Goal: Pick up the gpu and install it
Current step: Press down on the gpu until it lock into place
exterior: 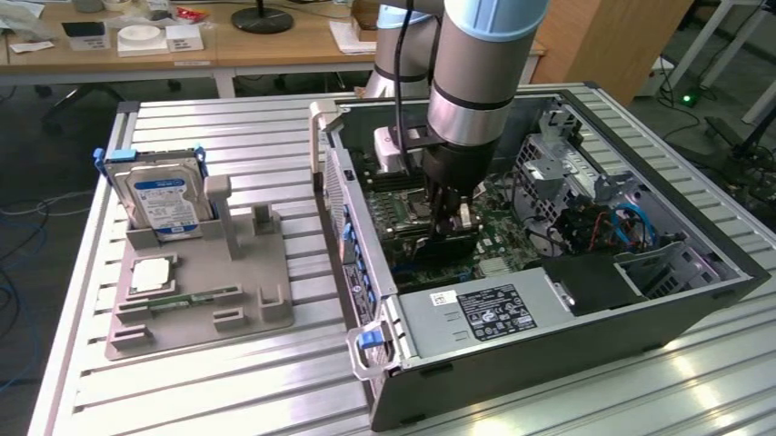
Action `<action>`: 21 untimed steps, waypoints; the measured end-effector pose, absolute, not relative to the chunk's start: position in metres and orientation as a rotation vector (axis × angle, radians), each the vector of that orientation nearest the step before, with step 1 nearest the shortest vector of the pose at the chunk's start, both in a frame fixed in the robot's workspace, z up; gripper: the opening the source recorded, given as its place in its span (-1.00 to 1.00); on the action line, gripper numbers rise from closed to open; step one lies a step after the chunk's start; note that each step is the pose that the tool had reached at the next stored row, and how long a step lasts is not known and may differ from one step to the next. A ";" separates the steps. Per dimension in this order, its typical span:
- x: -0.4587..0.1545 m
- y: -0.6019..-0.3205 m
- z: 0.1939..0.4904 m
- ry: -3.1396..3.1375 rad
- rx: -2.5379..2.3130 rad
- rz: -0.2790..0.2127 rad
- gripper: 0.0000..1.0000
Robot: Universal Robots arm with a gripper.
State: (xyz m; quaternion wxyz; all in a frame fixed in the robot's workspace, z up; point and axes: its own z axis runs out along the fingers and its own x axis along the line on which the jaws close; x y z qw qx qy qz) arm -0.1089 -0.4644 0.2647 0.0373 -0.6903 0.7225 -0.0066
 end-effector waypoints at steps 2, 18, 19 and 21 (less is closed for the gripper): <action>-0.109 -0.464 0.265 2.217 -2.119 -0.020 -0.79; -0.117 -0.464 0.272 2.223 -2.124 -0.013 -0.79; -0.117 -0.464 0.274 2.225 -2.126 -0.009 -0.79; -0.117 -0.464 0.276 2.230 -2.129 -0.001 -0.79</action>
